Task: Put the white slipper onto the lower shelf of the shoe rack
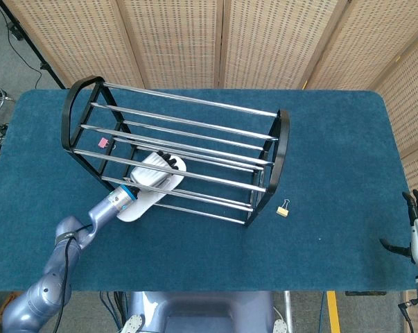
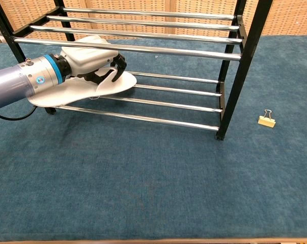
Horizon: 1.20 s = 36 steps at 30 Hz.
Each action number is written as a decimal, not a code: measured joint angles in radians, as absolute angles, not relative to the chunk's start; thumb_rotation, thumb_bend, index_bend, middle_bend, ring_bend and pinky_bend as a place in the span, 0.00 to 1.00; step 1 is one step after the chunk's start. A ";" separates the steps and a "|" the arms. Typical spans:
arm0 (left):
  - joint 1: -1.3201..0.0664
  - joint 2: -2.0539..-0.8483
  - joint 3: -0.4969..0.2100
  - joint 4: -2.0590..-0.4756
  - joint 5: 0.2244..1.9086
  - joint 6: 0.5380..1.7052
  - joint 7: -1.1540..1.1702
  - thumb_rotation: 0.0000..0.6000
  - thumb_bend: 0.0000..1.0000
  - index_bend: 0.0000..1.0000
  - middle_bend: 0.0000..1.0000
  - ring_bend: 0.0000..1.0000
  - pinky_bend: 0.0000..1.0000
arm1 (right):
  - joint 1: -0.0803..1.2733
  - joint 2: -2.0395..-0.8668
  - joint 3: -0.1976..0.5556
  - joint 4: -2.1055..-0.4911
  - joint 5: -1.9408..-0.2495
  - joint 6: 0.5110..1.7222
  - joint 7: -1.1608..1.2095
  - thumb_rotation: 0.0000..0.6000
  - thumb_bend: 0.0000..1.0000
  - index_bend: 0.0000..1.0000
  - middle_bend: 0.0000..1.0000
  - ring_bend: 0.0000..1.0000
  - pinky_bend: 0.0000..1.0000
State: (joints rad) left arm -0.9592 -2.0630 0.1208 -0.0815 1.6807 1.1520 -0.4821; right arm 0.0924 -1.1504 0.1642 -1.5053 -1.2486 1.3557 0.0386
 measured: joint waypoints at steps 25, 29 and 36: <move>-0.978 -2.054 0.117 -0.079 1.672 1.151 -0.464 1.00 0.65 0.70 0.50 0.43 0.56 | 0.089 -1.145 0.164 -1.516 -1.252 1.364 0.036 1.00 0.00 0.00 0.00 0.00 0.00; -0.983 -2.054 0.114 -0.078 1.669 1.146 -0.460 1.00 0.65 0.70 0.50 0.43 0.56 | 0.090 -1.146 0.164 -1.515 -1.250 1.360 0.034 1.00 0.00 0.00 0.00 0.00 0.00; -0.986 -2.053 0.108 -0.077 1.660 1.108 -0.454 1.00 0.63 0.66 0.43 0.38 0.56 | 0.093 -1.148 0.163 -1.514 -1.247 1.356 0.029 1.00 0.00 0.00 0.00 0.00 0.00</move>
